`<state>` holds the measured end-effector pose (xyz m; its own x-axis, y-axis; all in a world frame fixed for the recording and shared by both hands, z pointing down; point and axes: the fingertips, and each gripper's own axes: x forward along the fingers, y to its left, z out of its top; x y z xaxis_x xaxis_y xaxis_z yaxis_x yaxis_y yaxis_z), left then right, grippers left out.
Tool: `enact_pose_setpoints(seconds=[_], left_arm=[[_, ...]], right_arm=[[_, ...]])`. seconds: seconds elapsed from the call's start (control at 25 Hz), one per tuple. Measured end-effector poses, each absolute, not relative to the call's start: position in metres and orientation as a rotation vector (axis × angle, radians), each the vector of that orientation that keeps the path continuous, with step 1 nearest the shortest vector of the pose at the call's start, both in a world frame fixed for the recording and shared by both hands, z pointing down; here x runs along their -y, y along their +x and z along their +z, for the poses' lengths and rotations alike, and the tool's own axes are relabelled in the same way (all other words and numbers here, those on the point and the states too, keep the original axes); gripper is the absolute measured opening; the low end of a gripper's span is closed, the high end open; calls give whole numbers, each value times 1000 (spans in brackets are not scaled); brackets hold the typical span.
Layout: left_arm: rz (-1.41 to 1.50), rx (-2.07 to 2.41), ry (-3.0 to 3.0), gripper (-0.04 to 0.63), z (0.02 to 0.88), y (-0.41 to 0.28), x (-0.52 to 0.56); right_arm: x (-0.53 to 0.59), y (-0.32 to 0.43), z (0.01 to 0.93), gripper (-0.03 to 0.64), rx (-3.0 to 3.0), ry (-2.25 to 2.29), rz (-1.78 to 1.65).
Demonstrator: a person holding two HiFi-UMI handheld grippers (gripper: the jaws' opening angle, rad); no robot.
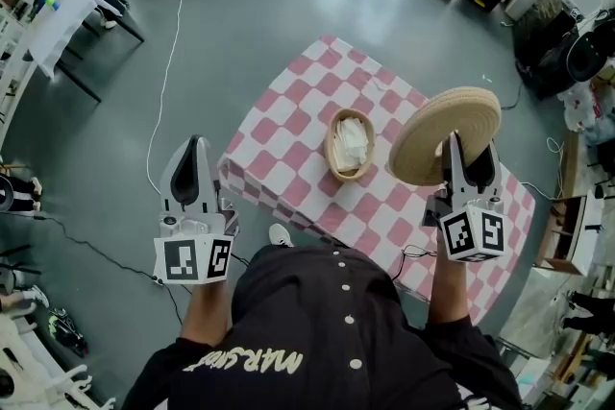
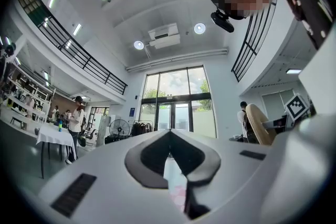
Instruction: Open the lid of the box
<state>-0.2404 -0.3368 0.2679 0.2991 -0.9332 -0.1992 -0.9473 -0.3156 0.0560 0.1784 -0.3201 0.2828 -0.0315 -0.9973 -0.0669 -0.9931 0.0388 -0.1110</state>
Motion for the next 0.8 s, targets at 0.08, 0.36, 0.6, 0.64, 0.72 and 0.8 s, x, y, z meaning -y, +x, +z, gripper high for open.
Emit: enact_pose_setpoints(seconds=[0.08,0.36,0.6,0.64,0.72,0.8], left_arm=[[295,-1803,-2462,11,267,-244,335],[279,-1798,-2453,11,266,-242,331],[274,-1797,-2451,11,265,-240,328],[273,-1797,-2451,11,265,-240,327],[273,-1799,-2452,11,266,-240,327],[272,-1800,-2452,11,267,-241,326]], right_arm=[[317,180,282,281,-2158,-2095,-51],[315,177,284,281,-2157,-2104,-55],[318,173,285,281,-2176,-2088,-32],[318,172,285,281,-2179,-2086,-33],[318,171,287,281,-2185,-2082,-35],[318,169,287,281,-2186,-2084,-40]])
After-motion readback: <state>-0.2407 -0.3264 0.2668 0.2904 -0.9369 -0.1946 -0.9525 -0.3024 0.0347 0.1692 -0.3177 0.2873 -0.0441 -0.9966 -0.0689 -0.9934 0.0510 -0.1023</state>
